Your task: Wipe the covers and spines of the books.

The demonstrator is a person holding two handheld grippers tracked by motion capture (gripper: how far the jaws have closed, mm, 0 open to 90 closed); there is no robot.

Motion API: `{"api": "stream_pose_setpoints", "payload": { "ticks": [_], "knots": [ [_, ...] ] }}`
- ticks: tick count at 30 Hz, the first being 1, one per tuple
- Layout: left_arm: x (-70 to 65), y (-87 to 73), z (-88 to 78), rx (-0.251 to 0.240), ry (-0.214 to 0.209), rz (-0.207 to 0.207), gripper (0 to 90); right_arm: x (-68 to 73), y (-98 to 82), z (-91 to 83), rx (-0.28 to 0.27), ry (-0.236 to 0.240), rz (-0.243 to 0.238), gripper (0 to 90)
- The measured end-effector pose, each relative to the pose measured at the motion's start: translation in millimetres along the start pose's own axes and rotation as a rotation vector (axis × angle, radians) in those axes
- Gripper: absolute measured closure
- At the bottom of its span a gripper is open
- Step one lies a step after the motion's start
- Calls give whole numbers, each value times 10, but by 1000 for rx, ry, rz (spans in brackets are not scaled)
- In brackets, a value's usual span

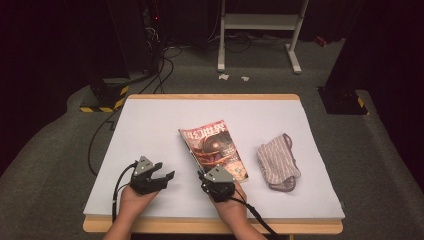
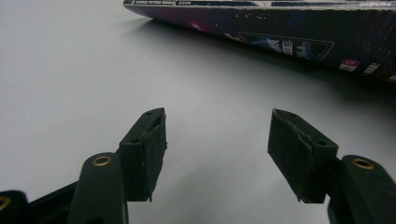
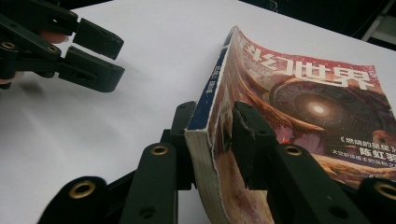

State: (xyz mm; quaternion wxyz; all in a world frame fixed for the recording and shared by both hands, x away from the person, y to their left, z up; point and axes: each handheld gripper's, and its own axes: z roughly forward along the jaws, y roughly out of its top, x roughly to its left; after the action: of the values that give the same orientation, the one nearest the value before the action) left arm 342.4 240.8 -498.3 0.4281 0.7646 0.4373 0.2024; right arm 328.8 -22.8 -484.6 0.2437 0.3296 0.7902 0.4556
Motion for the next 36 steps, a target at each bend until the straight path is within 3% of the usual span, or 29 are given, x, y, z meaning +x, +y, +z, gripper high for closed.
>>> {"api": "stream_pose_setpoints", "payload": {
  "ticks": [7,24,31,36],
  "knots": [
    [-13,-2,10,4,2,3,374,47,5,-52,-3,49,15,642],
    [-21,-11,37,14,6,8,373,103,12,-184,-29,88,26,635],
    [-73,-19,64,26,-3,16,372,-18,4,-170,-16,64,43,617],
    [-212,-15,115,31,-33,38,352,-173,-56,-166,13,33,58,548]
  ]
}}
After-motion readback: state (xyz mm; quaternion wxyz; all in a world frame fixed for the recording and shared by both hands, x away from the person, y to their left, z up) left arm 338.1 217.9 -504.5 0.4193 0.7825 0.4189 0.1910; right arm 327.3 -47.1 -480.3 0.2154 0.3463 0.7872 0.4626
